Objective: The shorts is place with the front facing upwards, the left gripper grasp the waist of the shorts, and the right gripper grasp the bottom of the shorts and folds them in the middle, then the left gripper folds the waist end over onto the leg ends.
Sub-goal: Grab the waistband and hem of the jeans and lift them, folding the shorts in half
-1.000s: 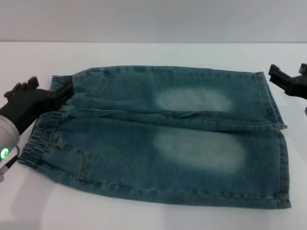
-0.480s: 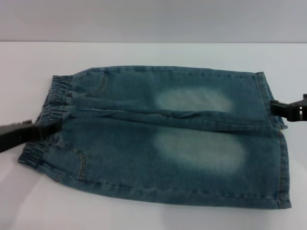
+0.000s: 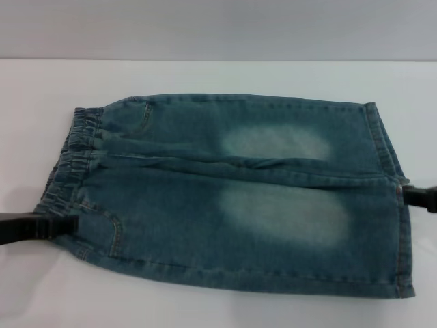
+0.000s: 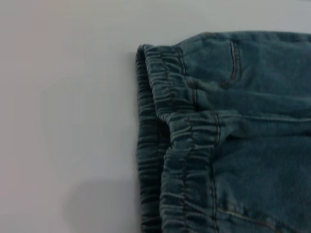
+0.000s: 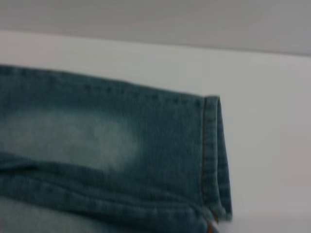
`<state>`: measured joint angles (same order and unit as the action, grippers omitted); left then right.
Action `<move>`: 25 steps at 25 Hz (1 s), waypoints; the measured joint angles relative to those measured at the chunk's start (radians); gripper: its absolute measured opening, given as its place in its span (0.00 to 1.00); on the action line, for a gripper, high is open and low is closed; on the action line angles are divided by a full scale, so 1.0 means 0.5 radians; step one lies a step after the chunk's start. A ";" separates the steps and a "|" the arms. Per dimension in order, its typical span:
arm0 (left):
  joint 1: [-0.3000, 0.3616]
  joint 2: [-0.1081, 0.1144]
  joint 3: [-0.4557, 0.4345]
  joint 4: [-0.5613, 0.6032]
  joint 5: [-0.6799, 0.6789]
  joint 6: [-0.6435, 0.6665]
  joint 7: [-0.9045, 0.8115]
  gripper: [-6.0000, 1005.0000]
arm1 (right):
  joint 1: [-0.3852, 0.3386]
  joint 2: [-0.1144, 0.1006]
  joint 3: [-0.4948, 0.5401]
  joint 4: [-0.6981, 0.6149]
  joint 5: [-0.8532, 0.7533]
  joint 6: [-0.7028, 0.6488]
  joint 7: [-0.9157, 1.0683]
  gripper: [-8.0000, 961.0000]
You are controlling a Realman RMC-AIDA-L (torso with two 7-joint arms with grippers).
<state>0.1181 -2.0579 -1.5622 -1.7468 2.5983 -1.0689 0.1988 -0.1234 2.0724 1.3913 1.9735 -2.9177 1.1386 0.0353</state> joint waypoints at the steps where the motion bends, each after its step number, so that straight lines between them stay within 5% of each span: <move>1: -0.007 0.000 -0.001 -0.001 0.015 -0.023 -0.003 0.77 | -0.005 0.000 -0.001 0.002 0.000 0.012 -0.001 0.81; 9: -0.106 -0.005 0.019 -0.024 0.207 -0.297 -0.086 0.77 | -0.028 0.003 -0.028 0.019 0.000 0.043 -0.002 0.81; 25: -0.229 -0.009 0.172 -0.037 0.488 -0.247 -0.297 0.77 | 0.002 -0.001 -0.035 -0.007 0.000 0.008 -0.064 0.81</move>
<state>0.0038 -2.0626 -1.4763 -1.7652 2.8424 -1.1922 0.0504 -0.1225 2.0718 1.3737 1.9698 -2.9176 1.1427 0.0031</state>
